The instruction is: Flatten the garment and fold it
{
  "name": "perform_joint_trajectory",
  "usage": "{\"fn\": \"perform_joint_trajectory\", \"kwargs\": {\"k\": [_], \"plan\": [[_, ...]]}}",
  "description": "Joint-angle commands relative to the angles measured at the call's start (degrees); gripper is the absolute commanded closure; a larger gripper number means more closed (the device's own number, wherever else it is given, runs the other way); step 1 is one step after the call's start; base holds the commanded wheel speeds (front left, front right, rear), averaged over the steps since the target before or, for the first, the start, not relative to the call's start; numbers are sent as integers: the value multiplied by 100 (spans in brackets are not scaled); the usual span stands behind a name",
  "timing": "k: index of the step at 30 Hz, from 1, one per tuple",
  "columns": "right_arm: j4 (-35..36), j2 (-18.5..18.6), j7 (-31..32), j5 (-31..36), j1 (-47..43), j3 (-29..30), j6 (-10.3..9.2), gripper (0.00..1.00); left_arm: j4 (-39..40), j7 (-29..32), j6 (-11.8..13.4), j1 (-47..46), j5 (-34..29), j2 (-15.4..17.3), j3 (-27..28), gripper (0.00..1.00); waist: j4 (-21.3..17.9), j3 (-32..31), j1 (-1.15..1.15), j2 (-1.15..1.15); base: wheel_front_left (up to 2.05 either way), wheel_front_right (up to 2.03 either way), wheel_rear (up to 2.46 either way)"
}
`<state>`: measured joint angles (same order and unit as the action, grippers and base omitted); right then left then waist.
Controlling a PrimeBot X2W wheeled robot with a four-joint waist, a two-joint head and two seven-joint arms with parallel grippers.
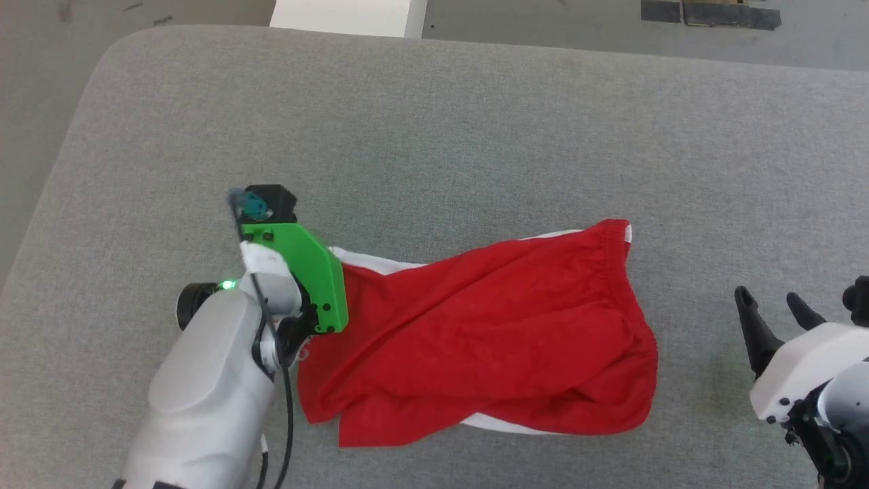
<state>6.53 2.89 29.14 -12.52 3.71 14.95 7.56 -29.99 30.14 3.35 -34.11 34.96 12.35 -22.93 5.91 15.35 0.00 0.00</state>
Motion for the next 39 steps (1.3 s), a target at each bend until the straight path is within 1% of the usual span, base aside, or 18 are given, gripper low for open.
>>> {"fn": "perform_joint_trajectory", "kwargs": {"k": [1, 5, 8, 12, 15, 19, 26, 32, 37, 38, 39], "plan": [[69, -2, -46, 54, 126, -65, -8, 0, 93, -164, 73, 194, 119, -56, 107, 100, 13, -16, 0, 0, 0, 0, 0], [207, -2, 62, 141, 249, -335, -8, 0, 539, -535, 137, 507, 368, -109, 400, 100, 51, -38, 0, 0, 0, 0, 0], [216, -2, 259, 264, 449, -624, -8, 0, 883, -709, 212, 739, 434, -133, 497, 100, 93, -33, 0, 0, 0, 0, 0], [-15, 14, 569, 409, 868, -1054, -8, 0, 1305, -861, 321, 1005, 491, -180, 570, 100, 168, 11, 0, 0, 0, 0, 0], [-318, 60, 744, 619, 1200, -1220, -8, 0, 1562, -912, 373, 1129, 502, -213, 568, 100, 259, 66, 0, 0, 0, 0, 0], [-761, 91, 934, 962, 1548, -1264, -8, 0, 1788, -912, 401, 1232, 496, -226, 520, 100, 372, 145, 0, 0, 0, 0, 0], [-1373, 112, 1021, 1210, 1855, -1311, -8, 0, 2003, -918, 441, 1300, 496, -246, 472, 100, 507, 304, 0, 0, 0, 0, 0], [-1707, 158, 1000, 1305, 1927, -1343, -8, 0, 2074, -960, 437, 1301, 517, -284, 445, 100, 545, 417, 0, 0, 0, 0, 0], [-1854, 200, 910, 1315, 1987, -1374, -8, 0, 2080, -996, 424, 1299, 533, -306, 425, 100, 540, 467, 0, 0, 0, 0, 0], [-1890, 204, 919, 1306, 2001, -1381, -8, 52, 2084, -1006, 423, 1297, 537, -309, 425, 100, 537, 475, 0, 0, 0, 0, 0], [-1939, 225, 890, 1249, 2035, -1434, -8, 100, 2093, -1037, 412, 1287, 549, -315, 426, 100, 533, 481, 0, 0, 0, 0, 0]]}}
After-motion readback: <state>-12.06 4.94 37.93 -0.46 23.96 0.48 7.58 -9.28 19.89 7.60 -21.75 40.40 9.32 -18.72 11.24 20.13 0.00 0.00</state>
